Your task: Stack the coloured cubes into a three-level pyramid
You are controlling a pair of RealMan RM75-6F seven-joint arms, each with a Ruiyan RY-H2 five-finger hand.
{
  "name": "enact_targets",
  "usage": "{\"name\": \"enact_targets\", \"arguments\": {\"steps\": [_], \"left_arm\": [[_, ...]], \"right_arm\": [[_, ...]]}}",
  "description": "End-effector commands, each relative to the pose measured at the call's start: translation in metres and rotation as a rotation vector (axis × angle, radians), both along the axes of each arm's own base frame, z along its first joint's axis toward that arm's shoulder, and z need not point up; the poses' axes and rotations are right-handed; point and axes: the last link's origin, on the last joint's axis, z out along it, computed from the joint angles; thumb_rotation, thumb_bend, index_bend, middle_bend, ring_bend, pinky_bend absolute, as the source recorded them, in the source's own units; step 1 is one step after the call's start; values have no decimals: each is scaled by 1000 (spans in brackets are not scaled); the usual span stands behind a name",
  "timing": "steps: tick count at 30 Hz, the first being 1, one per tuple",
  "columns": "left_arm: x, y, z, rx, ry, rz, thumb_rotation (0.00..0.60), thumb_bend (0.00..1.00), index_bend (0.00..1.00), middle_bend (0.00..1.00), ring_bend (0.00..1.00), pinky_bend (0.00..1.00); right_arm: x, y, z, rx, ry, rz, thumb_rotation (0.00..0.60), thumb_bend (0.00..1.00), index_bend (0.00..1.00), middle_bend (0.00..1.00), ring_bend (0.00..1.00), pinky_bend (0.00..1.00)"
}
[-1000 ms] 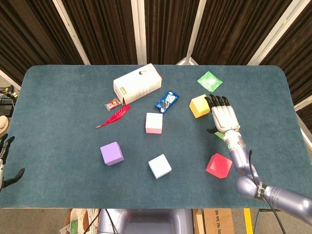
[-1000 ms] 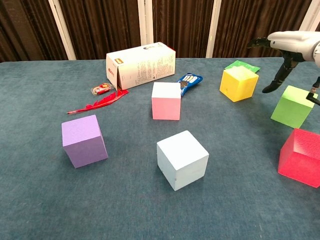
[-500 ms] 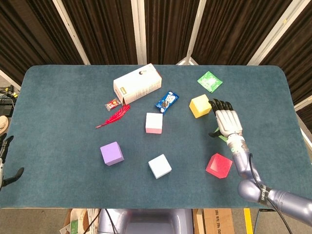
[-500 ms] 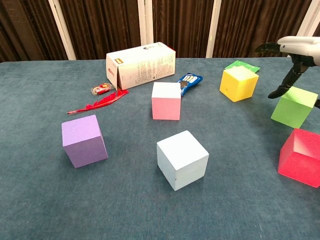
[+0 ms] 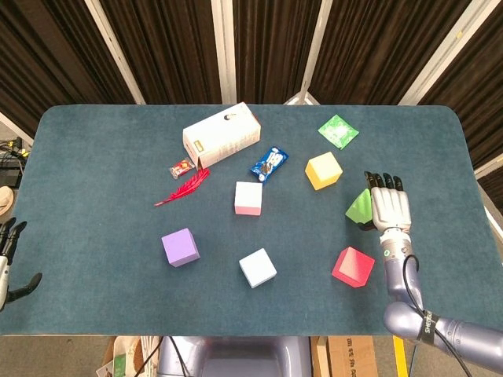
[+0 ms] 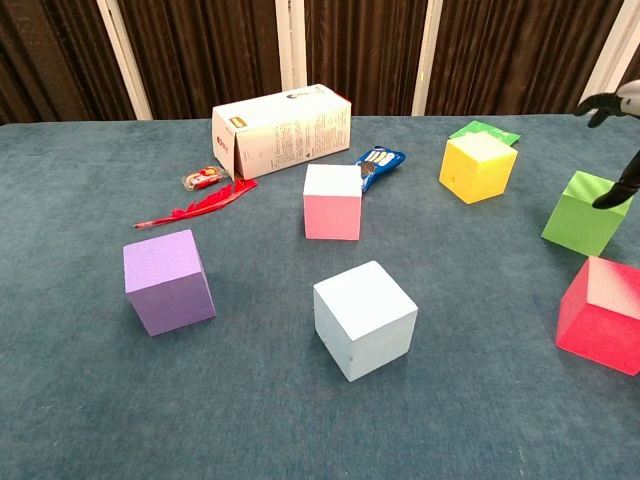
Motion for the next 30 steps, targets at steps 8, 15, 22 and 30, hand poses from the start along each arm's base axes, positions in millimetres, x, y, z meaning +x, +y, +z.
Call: {"name": "enact_targets", "arguments": {"steps": [8,15,22,30], "left_arm": [[-1,1,1,10,-4,4,600,319,47,0,0,0],[-1,1,2,16,-6,6,600,319,47,0,0,0],[-1,1,0,14,-1,11,600,319,47,0,0,0],[-1,2,-2,15,3,15,600,319,47,0,0,0]], "right_arm": [[-3,1,-17,-10,20,-59,600,56,143,173,13,0],[-9,-5,-26,-25,66,-86,600,56,172,220,32,0],[-18,-13,-26,-46,92,-115,600,58,175,232,38,0],[-25,-15,-26,-49,104,-134,600,82,222,243,53,0]]}}
